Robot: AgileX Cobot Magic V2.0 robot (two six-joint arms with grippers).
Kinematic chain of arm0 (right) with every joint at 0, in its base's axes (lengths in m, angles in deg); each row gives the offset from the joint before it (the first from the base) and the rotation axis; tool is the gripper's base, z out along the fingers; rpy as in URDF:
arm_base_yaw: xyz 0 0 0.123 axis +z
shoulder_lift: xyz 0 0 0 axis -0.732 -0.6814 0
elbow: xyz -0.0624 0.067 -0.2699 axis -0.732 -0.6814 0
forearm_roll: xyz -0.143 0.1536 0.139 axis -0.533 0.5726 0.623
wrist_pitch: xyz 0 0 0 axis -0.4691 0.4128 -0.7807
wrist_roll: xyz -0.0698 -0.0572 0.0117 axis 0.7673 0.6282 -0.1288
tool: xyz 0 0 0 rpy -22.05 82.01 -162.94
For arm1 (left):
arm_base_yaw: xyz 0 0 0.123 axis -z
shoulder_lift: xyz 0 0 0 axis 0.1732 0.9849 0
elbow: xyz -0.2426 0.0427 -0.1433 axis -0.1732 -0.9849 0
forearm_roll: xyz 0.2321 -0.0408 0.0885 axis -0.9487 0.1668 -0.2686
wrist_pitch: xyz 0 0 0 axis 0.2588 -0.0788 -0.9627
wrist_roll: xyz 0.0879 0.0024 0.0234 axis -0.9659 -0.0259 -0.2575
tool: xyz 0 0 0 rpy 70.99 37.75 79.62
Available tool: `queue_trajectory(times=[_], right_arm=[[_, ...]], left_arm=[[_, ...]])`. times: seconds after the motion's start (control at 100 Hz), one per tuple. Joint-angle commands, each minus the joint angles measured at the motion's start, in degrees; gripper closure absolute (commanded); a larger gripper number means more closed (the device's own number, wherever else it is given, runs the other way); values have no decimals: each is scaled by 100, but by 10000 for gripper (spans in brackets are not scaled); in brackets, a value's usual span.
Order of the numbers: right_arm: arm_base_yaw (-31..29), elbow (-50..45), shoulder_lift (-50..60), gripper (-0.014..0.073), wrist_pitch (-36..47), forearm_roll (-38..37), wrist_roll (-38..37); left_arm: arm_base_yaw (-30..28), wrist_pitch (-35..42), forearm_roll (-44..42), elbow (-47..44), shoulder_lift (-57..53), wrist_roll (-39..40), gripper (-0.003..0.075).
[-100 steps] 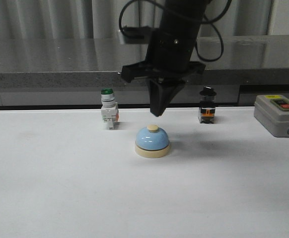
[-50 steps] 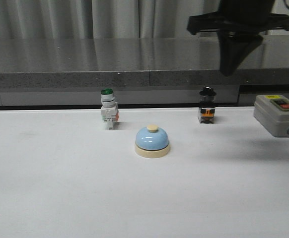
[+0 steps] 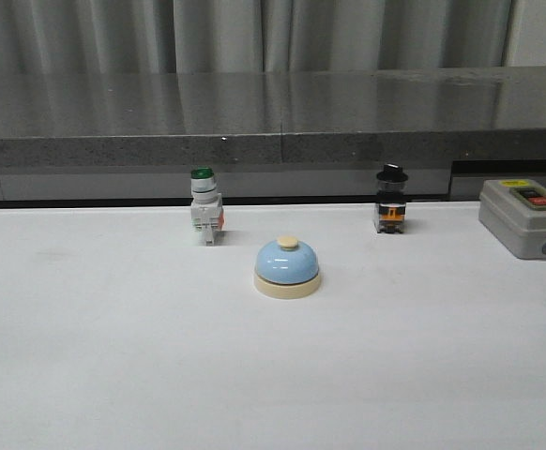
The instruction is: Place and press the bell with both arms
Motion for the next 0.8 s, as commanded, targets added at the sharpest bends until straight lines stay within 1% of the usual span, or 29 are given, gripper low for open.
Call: queue_trajectory(times=[0.0,0.14,0.31,0.52,0.58,0.69,0.79], right_arm=[[-205,-196,552,654,297,66,-22],[-385,-653,1046,654,411,121,-22],[-385,-1280,1793,654,985,194,7],[-385,-2099,2877,654,1668,500,694],[-385,-2305,3171,654,1759,543,836],[-385,-2637,3693,654,1925,554,844],[-385,-2796,4144,654,1837,554,844]], left_arm=[[-12,453,30,-224,-168,53,741],[-12,453,30,-224,-168,53,741],[-12,453,30,-224,-168,53,741],[-12,453,30,-224,-168,53,741],[-12,453,30,-224,-168,53,741],[-12,453,30,-224,-168,53,741],[-12,453,30,-224,-168,53,741]])
